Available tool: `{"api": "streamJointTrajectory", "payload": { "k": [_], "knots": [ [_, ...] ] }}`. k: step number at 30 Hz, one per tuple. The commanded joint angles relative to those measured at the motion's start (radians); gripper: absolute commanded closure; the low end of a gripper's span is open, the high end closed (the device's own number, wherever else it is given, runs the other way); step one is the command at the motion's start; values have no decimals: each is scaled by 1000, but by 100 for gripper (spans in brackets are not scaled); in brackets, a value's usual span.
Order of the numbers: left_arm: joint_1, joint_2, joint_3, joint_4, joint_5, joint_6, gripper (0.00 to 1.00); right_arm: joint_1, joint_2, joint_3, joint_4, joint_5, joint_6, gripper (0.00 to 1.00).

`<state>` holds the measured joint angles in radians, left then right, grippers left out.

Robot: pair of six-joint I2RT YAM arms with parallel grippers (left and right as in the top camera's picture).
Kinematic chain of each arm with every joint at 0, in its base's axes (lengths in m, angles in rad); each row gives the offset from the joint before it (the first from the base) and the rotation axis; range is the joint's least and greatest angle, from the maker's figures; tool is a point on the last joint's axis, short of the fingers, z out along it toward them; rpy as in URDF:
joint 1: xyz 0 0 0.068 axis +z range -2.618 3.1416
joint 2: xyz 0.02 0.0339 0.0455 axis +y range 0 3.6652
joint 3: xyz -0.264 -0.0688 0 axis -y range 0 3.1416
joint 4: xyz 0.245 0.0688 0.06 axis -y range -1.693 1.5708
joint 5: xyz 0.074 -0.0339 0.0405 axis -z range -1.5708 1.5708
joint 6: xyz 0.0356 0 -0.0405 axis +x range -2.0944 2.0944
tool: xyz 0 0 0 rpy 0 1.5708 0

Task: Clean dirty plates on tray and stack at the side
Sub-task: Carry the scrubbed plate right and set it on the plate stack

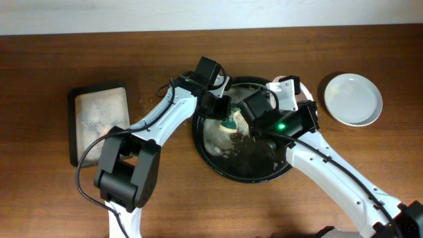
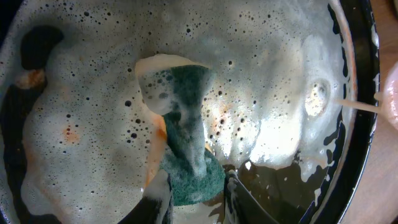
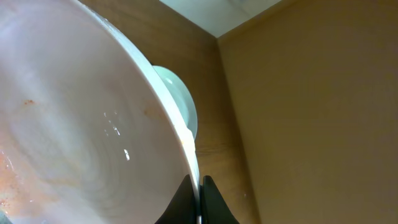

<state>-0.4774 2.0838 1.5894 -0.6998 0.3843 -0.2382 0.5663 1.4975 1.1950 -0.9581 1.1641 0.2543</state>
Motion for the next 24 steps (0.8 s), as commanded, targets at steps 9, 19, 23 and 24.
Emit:
{"api": "streamJointTrajectory", "payload": {
  "k": [9, 19, 23, 24],
  "knots": [
    [-1, -28, 3, -13, 11, 12, 68, 17, -8, 15, -14, 75, 28, 96],
    [-6, -38, 3, -36, -86, 12, 47, 17, -8, 15, -14, 67, 62, 96],
    [-6, -38, 3, -36, -86, 12, 45, 17, -8, 15, -14, 68, 62, 96],
    [-6, -38, 3, -36, -86, 12, 44, 17, -8, 15, -14, 68, 62, 96]
  ]
}}
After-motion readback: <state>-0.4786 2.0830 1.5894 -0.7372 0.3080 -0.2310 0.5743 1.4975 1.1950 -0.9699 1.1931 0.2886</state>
